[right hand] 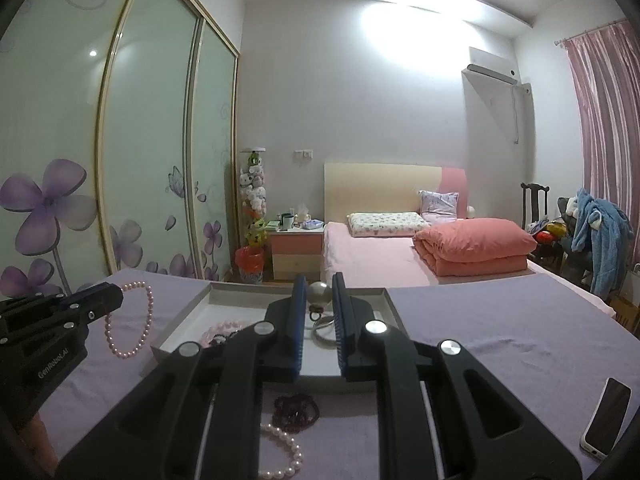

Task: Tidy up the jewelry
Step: 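Carry the pink pearl bracelet and pearl earring over the grey tray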

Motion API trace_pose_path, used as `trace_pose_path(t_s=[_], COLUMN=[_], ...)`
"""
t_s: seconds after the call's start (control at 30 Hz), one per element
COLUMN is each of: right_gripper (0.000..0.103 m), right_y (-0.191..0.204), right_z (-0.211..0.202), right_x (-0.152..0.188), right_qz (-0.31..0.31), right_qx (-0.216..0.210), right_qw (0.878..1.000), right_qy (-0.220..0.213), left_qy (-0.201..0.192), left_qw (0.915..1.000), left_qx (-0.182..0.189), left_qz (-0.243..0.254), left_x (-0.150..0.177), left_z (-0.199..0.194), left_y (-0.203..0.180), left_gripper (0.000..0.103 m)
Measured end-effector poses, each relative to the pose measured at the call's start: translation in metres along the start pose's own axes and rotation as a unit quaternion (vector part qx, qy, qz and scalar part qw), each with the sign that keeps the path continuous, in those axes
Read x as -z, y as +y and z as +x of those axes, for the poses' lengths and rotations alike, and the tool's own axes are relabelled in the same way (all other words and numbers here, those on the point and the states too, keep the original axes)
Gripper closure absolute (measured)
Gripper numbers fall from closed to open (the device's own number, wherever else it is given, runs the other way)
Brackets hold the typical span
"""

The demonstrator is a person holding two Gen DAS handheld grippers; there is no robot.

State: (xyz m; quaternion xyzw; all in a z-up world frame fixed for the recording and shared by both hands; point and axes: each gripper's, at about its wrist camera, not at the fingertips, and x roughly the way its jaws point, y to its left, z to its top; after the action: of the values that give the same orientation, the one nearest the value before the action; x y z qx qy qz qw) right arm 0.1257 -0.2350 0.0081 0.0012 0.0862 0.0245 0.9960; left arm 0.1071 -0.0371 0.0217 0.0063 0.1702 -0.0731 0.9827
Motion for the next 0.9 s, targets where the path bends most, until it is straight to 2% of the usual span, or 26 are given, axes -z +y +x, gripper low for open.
trace_pose_path(t_s=[0.43, 0.6, 0.7, 0.9], right_gripper=[0.089, 0.089, 0.089, 0.089], right_y=[0.001, -0.003, -0.008, -0.02], right_z=[0.019, 0.038, 0.058, 0.119], right_x=[-0.004, -0.008, -0.01, 0.001], right_qz=[-0.005, 0.004, 0.015, 0.044], right_qx=[0.006, 0.001, -0.005, -0.021], right_qw=[1.0, 1.0, 1.0, 0.995], right_qy=[-0.006, -0.003, 0.012, 0.089], left_qy=[0.009, 0.024, 0.034, 0.075], left_qw=[0.9999, 0.9993, 0.9988, 0.9958], left_qx=[0.002, 0.015, 0.024, 0.039], left_qz=[-0.014, -0.024, -0.025, -0.035], left_x=[-0.005, -0.011, -0.015, -0.015], left_z=[0.019, 0.04, 0.055, 0.098], left_y=[0.006, 0.009, 0.01, 0.013], left_gripper=[0.097, 0.097, 0.097, 0.097])
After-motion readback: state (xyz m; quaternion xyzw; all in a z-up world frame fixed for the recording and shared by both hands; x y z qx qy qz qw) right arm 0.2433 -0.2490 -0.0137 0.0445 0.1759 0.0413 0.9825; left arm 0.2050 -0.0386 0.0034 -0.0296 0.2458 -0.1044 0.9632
